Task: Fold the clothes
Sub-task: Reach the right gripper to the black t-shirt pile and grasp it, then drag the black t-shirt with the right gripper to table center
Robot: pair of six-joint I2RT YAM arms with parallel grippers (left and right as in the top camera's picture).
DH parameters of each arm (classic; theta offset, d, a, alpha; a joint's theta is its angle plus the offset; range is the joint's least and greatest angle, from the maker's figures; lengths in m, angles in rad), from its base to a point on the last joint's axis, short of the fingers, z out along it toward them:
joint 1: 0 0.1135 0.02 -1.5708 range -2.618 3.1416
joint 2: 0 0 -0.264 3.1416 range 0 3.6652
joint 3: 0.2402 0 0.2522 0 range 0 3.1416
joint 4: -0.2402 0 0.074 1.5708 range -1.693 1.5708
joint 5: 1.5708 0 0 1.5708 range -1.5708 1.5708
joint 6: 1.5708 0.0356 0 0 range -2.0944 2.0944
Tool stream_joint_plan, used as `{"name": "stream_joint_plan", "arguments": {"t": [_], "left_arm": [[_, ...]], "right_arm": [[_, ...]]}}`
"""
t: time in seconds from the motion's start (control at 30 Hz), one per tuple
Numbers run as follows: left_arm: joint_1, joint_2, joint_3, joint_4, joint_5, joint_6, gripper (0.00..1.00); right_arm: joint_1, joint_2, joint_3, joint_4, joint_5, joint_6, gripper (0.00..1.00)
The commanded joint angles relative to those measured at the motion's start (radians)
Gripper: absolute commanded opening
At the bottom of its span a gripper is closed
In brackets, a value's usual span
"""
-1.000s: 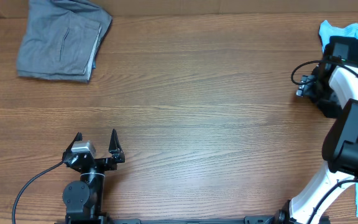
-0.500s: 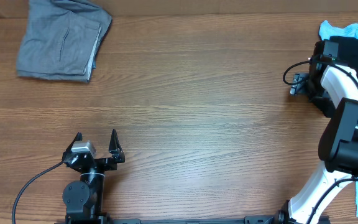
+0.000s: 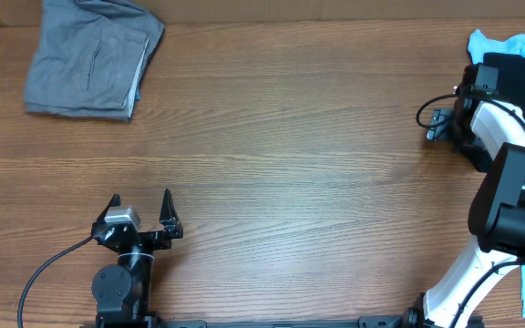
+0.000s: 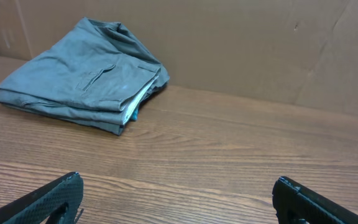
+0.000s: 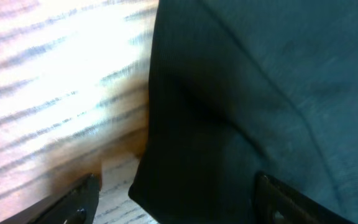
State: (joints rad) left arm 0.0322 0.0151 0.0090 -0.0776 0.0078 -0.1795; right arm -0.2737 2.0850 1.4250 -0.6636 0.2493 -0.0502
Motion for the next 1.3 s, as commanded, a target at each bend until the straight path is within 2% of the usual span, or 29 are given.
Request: {"name": "stream_joint_plan", "arguments": {"t": [0.0, 0.07, 0.17, 0.27, 0.37, 0.4, 0.5, 0.67, 0.77, 0.9, 1.27], "left_arm": [[-0.005, -0.011, -0.004, 0.0, 0.008, 0.016, 1.0], [-0.005, -0.011, -0.004, 0.0, 0.008, 0.016, 1.0], [-0.005, -0.011, -0.004, 0.0, 0.008, 0.016, 1.0], [-0.005, -0.011, -0.004, 0.0, 0.008, 0.016, 1.0], [-0.005, -0.011, -0.004, 0.0, 0.008, 0.016, 1.0], [-0.005, -0.011, -0.004, 0.0, 0.008, 0.016, 1.0], [-0.005, -0.011, -0.004, 0.0, 0.008, 0.016, 1.0], [-0.005, -0.011, -0.004, 0.0, 0.008, 0.016, 1.0], [-0.005, -0.011, -0.004, 0.0, 0.008, 0.016, 1.0], [-0.005, -0.011, -0.004, 0.0, 0.008, 0.016, 1.0], [-0.005, -0.011, -0.004, 0.0, 0.008, 0.016, 1.0]], "right_arm": [[-0.002, 0.006, -0.018, 0.01, -0.003, -0.003, 0.83], [-0.002, 0.006, -0.018, 0.011, -0.003, -0.003, 0.76], [-0.002, 0.006, -0.018, 0.015, -0.003, -0.002, 0.55], [-0.002, 0.006, -0.018, 0.022, 0.005, 0.002, 0.42], [-0.002, 0.006, -0.016, 0.024, 0.041, 0.034, 0.11], [-0.002, 0.006, -0.016, 0.024, 0.055, 0.051, 0.04], [-0.002, 0.005, -0.005, 0.021, 0.058, 0.057, 0.04], [-0.002, -0.039, 0.047, -0.02, 0.064, 0.144, 0.04], [-0.002, -0.11, 0.075, -0.032, 0.063, 0.204, 0.04], [0.018, -0.246, 0.091, -0.034, -0.006, 0.211, 0.04], [0.217, -0.532, 0.096, -0.023, -0.023, 0.212, 0.04]]}}
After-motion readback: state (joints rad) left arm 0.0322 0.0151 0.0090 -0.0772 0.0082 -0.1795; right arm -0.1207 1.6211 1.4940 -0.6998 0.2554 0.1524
